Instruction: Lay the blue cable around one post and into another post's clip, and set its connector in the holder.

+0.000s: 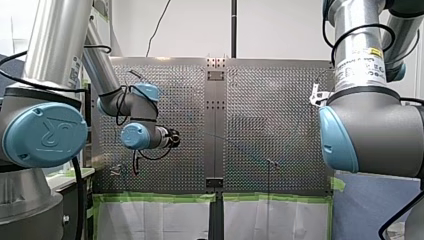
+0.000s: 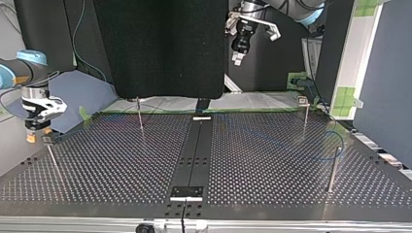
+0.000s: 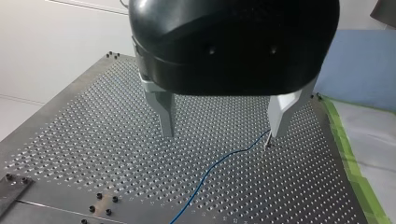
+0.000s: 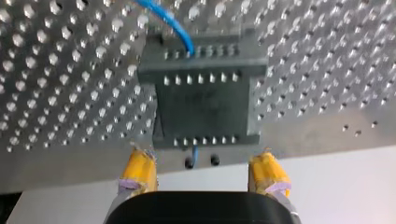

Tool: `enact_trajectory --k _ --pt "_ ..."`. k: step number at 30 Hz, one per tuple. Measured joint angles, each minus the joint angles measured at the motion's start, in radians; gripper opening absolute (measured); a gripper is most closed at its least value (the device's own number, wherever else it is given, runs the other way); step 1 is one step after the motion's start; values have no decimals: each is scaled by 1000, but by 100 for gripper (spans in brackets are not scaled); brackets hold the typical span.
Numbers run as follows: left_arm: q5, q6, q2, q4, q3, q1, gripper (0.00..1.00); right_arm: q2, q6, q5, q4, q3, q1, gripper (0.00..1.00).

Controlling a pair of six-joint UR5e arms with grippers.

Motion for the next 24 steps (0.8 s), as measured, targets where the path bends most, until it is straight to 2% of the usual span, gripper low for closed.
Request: enact_trajectory --k 7,11,13,20,22,24 --pt "0 0 0 0 0 0 98 0 -6 59 53 2 -3 100" --pt "0 -1 0 0 0 0 98 -11 -3 95 77 23 -4 100" --pt "0 -1 0 0 0 0 98 -21 3 110 75 36 -6 100" --pt "0 -2 0 1 0 0 98 -69 44 162 33 87 -2 100" --pt "0 -3 0 3 0 0 98 -83 45 176 19 101 3 100" --pt "3 -4 0 3 0 -1 98 -99 38 193 3 117 12 100"
